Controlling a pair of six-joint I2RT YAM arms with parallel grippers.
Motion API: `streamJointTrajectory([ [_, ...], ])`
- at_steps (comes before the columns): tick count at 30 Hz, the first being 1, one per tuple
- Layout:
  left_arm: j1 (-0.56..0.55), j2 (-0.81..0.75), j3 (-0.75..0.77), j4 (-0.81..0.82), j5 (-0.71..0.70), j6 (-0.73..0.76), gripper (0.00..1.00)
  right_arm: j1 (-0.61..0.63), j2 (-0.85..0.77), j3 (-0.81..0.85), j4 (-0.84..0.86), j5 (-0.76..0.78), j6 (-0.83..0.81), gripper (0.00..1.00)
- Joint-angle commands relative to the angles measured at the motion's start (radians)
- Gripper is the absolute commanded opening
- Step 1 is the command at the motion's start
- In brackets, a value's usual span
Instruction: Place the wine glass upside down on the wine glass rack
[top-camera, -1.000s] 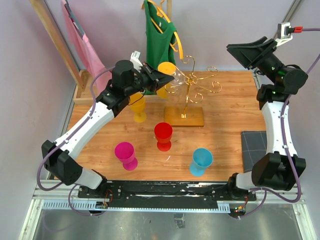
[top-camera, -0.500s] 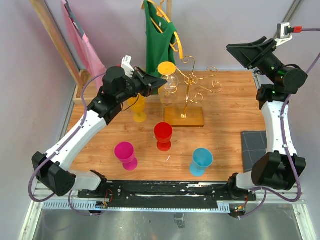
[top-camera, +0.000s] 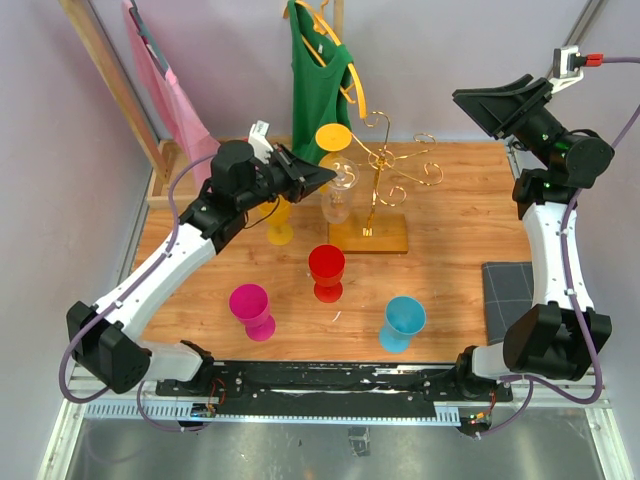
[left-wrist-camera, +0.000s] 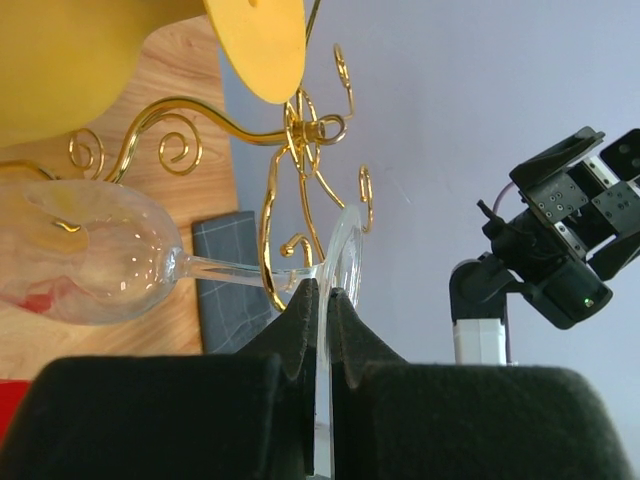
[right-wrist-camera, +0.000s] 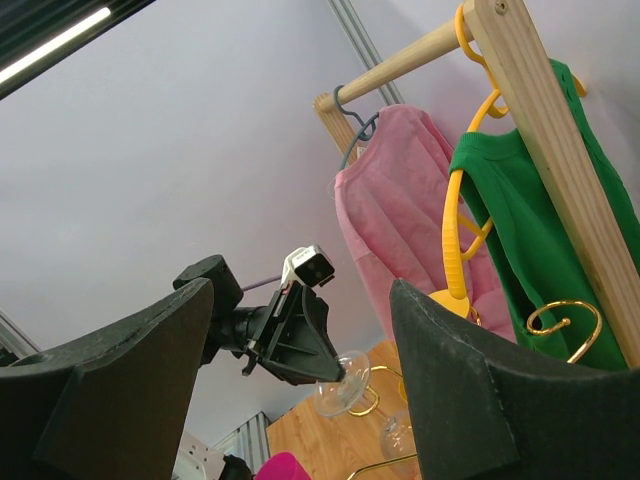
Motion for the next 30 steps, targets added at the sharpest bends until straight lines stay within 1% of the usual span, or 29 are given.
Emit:
streamJointTrajectory([
  [1, -0.001, -0.011, -0.023, 0.075, 0.038, 0.000, 0.00, -0.010, -0.023, -0.005, 0.037, -0.008, -0.005, 0.73],
  [11, -0.001, -0.008, -0.046, 0.062, 0.082, 0.025, 0.01, -0.010, -0.020, -0.007, 0.037, -0.007, -0.008, 0.73],
  [13, -0.001, -0.008, -0.051, 0.064, 0.089, 0.028, 0.06, -0.010, -0.019, -0.006, 0.037, -0.006, -0.008, 0.73],
  [16, -0.001, -0.012, -0.052, 0.064, 0.092, 0.036, 0.11, -0.011, -0.018, -0.002, 0.036, -0.006, -0.007, 0.73],
  [22, -0.001, -0.017, -0.025, 0.014, 0.093, 0.061, 0.14, -0.011, -0.013, 0.005, 0.036, -0.005, -0.005, 0.73],
  [26, -0.001, -0.031, -0.036, 0.009, 0.098, 0.062, 0.17, -0.010, -0.010, 0.004, 0.037, -0.003, -0.005, 0.73],
  [30, -0.001, -0.036, -0.040, 0.007, 0.099, 0.068, 0.24, -0.011, -0.008, 0.002, 0.037, -0.003, -0.002, 0.73],
])
